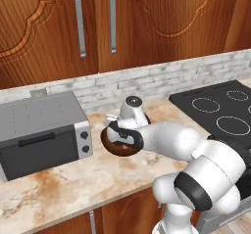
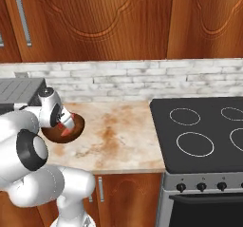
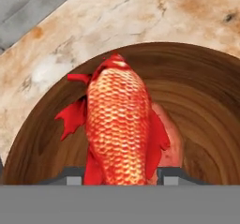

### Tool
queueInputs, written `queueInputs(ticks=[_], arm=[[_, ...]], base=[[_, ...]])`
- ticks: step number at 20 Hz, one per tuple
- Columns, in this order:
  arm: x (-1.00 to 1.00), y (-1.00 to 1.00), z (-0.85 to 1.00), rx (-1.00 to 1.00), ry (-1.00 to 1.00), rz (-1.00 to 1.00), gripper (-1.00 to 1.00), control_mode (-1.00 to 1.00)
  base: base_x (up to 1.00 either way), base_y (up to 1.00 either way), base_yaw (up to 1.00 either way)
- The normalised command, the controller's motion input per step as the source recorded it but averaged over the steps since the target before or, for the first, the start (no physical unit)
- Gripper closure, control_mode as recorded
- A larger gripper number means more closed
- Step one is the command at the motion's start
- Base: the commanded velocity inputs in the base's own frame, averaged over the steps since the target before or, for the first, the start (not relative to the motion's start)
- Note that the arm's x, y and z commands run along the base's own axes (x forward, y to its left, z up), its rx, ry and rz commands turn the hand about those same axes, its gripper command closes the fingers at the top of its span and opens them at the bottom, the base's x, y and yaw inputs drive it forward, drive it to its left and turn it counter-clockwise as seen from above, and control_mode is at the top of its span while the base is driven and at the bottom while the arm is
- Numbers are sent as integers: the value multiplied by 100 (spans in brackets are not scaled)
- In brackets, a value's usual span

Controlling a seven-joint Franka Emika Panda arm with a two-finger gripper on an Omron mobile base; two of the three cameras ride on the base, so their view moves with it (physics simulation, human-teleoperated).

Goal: Take the sweet potato, fish, and eggplant from the freezer and place them in the bowl on the counter.

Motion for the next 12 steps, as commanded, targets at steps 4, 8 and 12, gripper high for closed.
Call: queueInputs(ticks=[4,8,12], arm=[[-4,0,60,0,0,0,-100,-100],[-32,0,85,0,0,0,-100,-100],[-87,-23,98,0,-4,0,-100,-100]], base=[[0,0,0],[0,0,0],[0,0,0]])
